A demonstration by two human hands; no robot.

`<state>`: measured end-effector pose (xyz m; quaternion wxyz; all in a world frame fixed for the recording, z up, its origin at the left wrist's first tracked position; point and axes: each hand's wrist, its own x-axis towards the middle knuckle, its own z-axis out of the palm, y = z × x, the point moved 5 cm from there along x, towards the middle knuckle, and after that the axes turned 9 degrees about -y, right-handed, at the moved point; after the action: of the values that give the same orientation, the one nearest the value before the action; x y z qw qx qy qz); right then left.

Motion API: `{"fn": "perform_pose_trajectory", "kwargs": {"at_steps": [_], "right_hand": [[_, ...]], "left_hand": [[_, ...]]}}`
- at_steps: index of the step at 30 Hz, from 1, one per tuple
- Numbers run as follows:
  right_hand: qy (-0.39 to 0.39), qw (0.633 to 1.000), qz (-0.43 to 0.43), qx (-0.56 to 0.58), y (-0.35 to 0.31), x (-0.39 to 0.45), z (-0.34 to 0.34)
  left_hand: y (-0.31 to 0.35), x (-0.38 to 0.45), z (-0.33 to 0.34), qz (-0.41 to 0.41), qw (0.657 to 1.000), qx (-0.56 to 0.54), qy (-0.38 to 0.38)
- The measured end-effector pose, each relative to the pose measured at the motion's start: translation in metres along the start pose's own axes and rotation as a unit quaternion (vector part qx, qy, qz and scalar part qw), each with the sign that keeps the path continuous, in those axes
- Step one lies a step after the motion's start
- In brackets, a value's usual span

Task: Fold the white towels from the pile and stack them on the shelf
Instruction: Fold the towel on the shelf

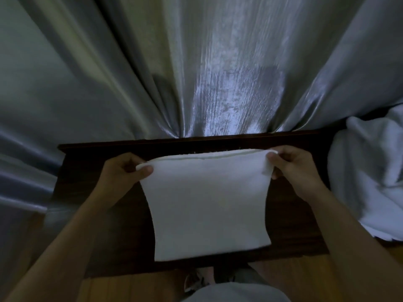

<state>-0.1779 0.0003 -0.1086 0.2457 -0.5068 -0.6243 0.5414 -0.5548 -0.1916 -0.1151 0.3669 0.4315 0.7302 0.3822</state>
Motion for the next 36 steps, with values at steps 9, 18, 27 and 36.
{"fn": "perform_pose_trajectory", "kwargs": {"at_steps": [9, 18, 27, 36], "right_hand": [[0.016, 0.997, -0.080, -0.002, -0.058, -0.022, -0.018], [-0.039, 0.994, -0.089, 0.043, -0.092, -0.020, -0.021], [-0.050, 0.995, -0.054, 0.073, -0.116, 0.022, -0.022], [-0.030, 0.984, -0.173, 0.022, -0.147, 0.000, -0.028]], "left_hand": [[0.040, -0.021, -0.040, 0.049, 0.995, 0.086, -0.032], [0.067, -0.023, -0.053, 0.079, 0.994, -0.066, -0.026], [0.080, 0.006, -0.068, 0.080, 0.985, -0.137, -0.066], [0.103, -0.014, -0.081, 0.166, 0.982, -0.089, 0.020]]}}
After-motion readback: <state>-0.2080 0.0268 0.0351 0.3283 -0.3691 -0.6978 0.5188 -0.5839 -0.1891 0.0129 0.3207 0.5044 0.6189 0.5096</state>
